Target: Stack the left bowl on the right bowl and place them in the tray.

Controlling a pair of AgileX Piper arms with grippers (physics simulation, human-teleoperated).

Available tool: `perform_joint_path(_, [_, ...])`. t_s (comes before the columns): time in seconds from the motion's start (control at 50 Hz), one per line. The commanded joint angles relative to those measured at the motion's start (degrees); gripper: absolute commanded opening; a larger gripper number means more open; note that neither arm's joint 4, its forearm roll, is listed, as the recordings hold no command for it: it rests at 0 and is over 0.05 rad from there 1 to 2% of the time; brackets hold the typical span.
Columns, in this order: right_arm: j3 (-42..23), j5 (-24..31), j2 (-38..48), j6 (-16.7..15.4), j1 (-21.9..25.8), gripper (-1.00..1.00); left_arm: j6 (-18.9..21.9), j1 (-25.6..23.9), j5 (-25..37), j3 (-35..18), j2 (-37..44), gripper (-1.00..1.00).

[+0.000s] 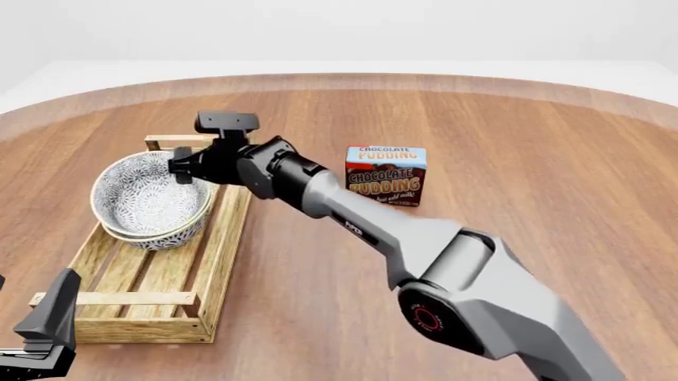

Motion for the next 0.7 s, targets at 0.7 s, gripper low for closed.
perform_joint_path(0.7, [38.29,-17.24,-34.5,-7.38,-1.1,1.0,0.0,0.0,0.0,0.0,0.0,1.0])
